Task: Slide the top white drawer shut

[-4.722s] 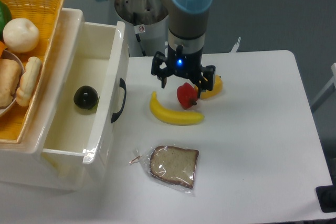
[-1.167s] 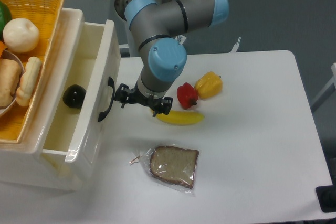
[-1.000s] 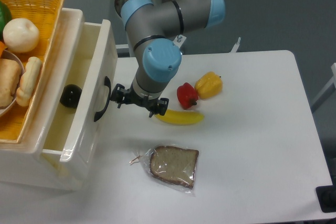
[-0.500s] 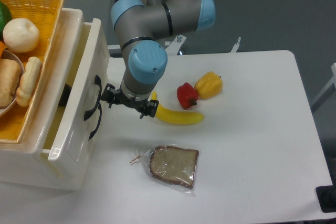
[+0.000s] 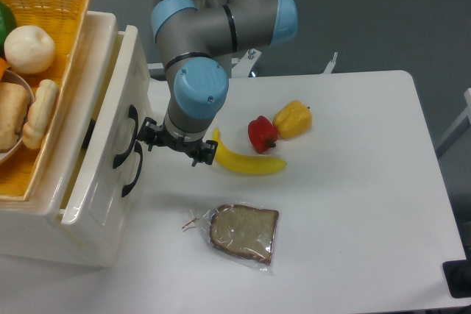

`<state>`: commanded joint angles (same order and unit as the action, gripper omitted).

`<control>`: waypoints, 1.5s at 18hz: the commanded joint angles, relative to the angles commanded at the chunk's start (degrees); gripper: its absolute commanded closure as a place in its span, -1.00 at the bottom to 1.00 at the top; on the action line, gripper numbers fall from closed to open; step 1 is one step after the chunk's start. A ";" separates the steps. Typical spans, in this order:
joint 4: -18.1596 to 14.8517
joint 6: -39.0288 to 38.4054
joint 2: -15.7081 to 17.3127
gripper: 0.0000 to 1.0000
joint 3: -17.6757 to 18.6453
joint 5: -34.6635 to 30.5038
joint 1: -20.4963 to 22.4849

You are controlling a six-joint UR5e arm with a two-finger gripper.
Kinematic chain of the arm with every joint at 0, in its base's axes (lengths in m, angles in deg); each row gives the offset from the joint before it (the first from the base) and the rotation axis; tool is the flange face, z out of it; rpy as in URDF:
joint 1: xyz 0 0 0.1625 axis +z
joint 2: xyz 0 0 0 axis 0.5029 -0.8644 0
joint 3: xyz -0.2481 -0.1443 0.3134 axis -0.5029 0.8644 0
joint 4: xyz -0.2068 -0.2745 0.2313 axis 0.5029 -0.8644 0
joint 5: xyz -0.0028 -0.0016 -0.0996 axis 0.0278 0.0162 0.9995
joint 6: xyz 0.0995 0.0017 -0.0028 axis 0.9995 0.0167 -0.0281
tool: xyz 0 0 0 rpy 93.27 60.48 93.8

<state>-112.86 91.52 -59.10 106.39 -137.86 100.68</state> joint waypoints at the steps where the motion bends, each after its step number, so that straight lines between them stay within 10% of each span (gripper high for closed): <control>1: 0.00 0.00 0.00 -1.00 -0.09 0.00 -0.09; 27: 2.37 1.14 -0.35 -1.00 -4.21 -6.05 3.07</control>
<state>-110.49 92.66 -59.45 102.18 -143.91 103.75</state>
